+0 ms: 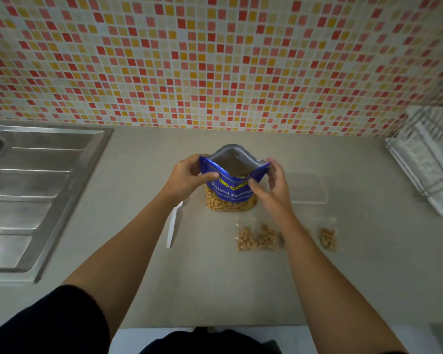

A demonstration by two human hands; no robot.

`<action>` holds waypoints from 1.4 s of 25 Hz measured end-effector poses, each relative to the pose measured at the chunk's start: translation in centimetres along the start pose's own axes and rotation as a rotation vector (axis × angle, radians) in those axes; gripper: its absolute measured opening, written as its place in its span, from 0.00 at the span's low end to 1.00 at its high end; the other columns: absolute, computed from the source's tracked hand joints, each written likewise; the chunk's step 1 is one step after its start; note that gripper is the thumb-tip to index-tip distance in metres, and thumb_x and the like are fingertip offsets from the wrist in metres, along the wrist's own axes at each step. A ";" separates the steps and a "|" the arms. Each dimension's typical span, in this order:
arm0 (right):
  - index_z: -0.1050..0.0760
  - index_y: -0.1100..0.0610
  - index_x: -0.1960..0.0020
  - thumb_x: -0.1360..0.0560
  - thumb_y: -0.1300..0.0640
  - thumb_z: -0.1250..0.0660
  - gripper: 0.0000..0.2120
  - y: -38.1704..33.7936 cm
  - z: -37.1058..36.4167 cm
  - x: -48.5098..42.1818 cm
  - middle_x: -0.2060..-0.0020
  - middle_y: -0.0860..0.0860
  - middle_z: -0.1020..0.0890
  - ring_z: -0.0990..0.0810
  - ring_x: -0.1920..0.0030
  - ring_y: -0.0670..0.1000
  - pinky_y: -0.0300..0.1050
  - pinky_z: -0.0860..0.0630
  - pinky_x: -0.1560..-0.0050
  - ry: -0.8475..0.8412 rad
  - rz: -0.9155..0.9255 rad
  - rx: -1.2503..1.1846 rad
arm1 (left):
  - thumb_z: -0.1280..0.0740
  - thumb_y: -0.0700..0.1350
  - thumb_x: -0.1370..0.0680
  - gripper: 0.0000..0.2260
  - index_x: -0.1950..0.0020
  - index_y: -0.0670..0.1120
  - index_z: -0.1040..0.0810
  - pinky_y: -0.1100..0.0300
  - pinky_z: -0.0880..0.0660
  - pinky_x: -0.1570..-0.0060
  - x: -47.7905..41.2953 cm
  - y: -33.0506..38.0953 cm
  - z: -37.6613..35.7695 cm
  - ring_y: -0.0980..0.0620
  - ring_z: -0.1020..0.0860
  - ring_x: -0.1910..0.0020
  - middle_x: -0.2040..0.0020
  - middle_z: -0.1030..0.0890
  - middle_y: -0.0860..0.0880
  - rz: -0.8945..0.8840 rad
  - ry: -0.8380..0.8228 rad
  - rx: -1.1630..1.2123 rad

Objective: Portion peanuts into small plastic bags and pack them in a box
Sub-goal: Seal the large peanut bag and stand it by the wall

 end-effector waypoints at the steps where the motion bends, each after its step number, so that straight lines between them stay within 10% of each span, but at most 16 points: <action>1: 0.29 0.52 0.41 0.32 0.62 0.26 0.22 -0.3 0.1 -0.4 0.43 0.48 0.22 0.24 0.42 0.43 0.37 0.28 0.42 -0.031 -0.013 -0.020 | 0.27 0.38 0.30 0.15 0.46 0.42 0.24 0.61 0.21 0.52 -0.3 0.1 0.2 0.52 0.20 0.51 0.50 0.18 0.43 -0.008 0.005 -0.015; 6: 0.27 0.55 0.53 0.29 0.66 0.31 0.10 -1.0 0.6 -1.4 0.57 0.50 0.18 0.18 0.60 0.39 0.33 0.24 0.59 -0.062 -0.093 -0.035 | 0.30 0.43 0.28 0.09 0.61 0.48 0.30 0.62 0.22 0.63 -1.8 0.7 1.2 0.52 0.20 0.51 0.57 0.20 0.50 0.006 -0.056 -0.232; 15: 0.24 0.60 0.48 0.25 0.64 0.34 0.06 -1.8 2.1 -3.7 0.64 0.46 0.17 0.19 0.65 0.38 0.31 0.24 0.60 -0.159 -0.175 0.074 | 0.31 0.48 0.26 0.19 0.36 0.50 0.29 0.61 0.20 0.55 -2.8 2.7 1.4 0.52 0.24 0.41 0.41 0.24 0.52 0.029 -0.202 -0.429; 23: 0.18 0.57 0.53 0.29 0.57 0.29 0.06 -7.0 2.8 -6.2 0.65 0.49 0.20 0.23 0.62 0.45 0.37 0.30 0.60 -0.404 0.070 0.877 | 0.36 0.49 0.23 0.12 0.44 0.44 0.22 0.60 0.30 0.56 -6.3 7.6 -8.9 0.51 0.25 0.54 0.49 0.19 0.46 -0.375 -0.454 -1.181; 35: 0.19 0.58 0.58 0.28 0.59 0.30 0.03 -5.6 3.4 -5.6 0.62 0.52 0.16 0.23 0.61 0.47 0.41 0.29 0.58 -0.313 0.168 0.804 | 0.44 0.48 0.19 0.14 0.41 0.41 0.27 0.57 0.30 0.47 -5.5 5.7 -7.0 0.47 0.25 0.47 0.46 0.22 0.43 -0.673 -0.456 -1.329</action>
Point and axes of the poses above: each hand's wrist, its own x-axis away from the middle knuckle, its own z-axis out of the back of the hand, y = z × x, the point moved 5 cm from there along -x, towards the middle knuckle
